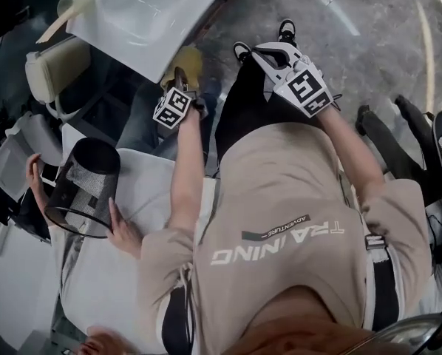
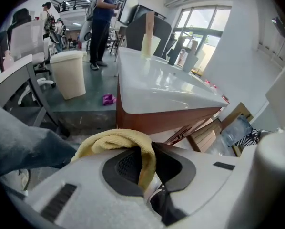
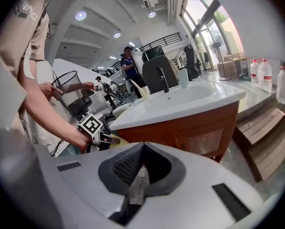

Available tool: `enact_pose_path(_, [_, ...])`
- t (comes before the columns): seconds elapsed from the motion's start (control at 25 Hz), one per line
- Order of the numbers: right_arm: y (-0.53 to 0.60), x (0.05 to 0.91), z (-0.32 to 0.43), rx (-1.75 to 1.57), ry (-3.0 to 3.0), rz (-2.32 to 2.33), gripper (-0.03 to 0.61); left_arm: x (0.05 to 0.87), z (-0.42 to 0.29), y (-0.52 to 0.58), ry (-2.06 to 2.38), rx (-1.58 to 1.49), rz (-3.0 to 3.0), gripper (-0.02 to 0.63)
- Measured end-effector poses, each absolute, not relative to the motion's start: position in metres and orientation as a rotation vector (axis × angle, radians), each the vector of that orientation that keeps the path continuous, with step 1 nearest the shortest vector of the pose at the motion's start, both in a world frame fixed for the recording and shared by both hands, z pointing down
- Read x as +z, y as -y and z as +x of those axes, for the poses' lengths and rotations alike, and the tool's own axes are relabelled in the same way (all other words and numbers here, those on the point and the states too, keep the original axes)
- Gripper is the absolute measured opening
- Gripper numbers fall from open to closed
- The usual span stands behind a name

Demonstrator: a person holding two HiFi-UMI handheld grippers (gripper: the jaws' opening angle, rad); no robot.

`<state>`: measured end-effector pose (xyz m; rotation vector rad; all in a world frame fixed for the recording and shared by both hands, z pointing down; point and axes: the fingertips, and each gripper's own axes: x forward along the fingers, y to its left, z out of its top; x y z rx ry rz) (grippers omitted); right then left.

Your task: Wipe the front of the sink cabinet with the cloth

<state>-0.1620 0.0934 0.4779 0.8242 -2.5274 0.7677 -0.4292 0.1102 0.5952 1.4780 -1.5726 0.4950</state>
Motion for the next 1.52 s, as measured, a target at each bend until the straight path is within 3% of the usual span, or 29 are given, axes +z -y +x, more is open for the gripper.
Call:
enact_pose_path(0.68, [-0.088,0.481,-0.139,0.826,2.548,0.838,0.012,0.599,-0.417,-0.081,1.618,0.538,1.426,0.043])
enact_pose_path(1.52, [-0.074,0.489,-0.054,0.873,2.505,0.934,0.012,0.583,-0.287,-0.008,1.527,0.56,1.593,0.043])
